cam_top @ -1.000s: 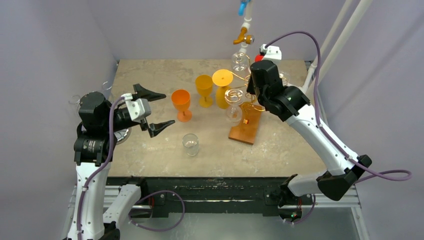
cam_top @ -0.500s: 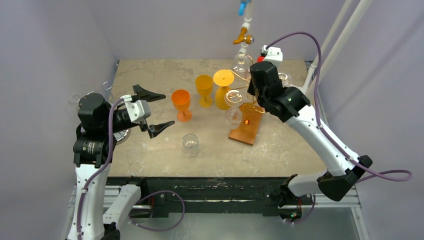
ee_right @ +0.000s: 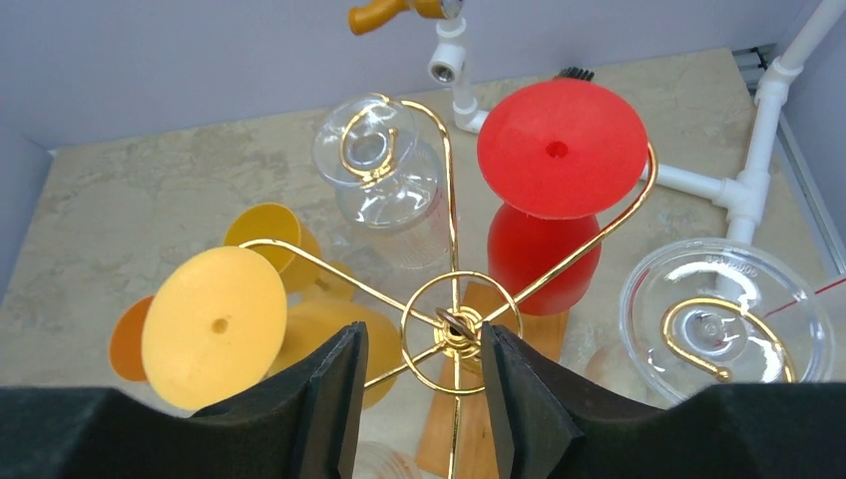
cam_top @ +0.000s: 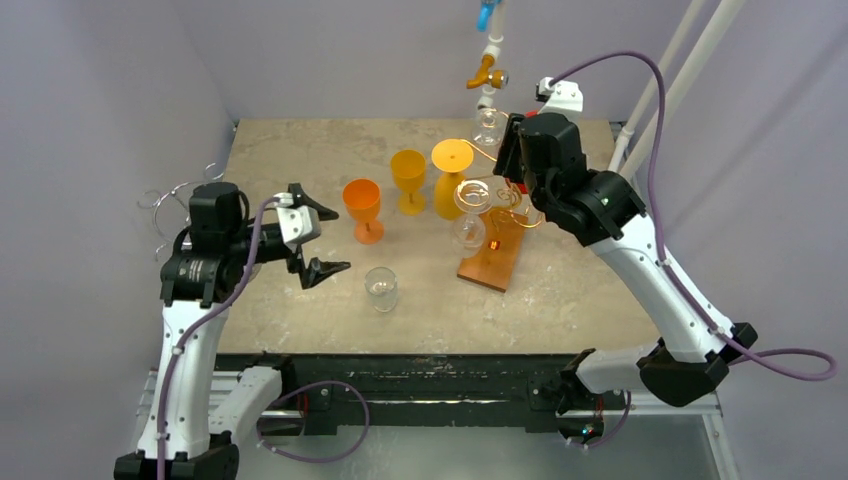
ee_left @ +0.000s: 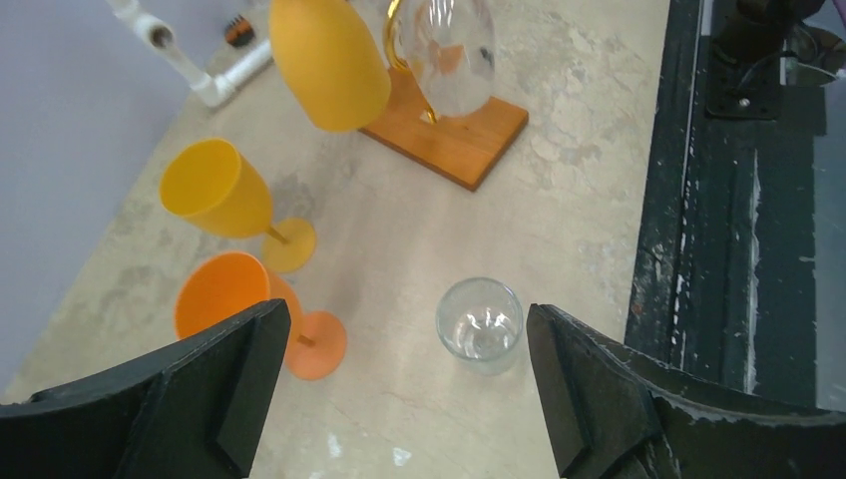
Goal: Place the wine glass upside down on the wine glass rack
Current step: Adjust the wine rack at the center of the board, then pick up the wine glass at the center of the board.
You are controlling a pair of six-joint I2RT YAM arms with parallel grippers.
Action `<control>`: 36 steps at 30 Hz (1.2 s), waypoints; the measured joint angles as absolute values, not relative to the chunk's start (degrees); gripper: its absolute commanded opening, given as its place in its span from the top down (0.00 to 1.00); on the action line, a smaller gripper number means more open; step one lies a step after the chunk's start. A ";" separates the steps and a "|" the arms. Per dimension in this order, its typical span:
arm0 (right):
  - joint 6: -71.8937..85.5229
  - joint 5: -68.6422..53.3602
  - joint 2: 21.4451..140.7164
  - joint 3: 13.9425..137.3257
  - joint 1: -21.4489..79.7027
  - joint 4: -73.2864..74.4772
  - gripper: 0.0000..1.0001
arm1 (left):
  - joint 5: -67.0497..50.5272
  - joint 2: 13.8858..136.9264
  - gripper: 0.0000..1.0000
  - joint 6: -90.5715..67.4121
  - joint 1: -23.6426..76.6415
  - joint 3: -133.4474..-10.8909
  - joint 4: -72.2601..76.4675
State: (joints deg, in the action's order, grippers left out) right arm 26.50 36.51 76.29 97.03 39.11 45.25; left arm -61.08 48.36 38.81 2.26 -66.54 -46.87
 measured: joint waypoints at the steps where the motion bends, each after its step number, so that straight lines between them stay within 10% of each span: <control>1: 26.30 36.45 76.20 97.86 39.11 45.32 0.43 | -60.80 49.67 0.02 40.71 2.26 -66.15 -49.25; 14: 24.97 34.87 73.91 110.00 39.11 47.70 0.01 | -50.68 61.30 0.00 44.82 10.41 -56.80 -57.23; 23: 25.65 28.60 70.81 111.94 39.51 48.93 0.01 | -38.61 68.82 0.04 33.30 20.29 -56.51 -45.32; 36: 31.64 26.20 67.35 104.84 53.71 52.38 0.01 | -37.12 75.94 0.41 30.55 20.34 -55.77 -40.07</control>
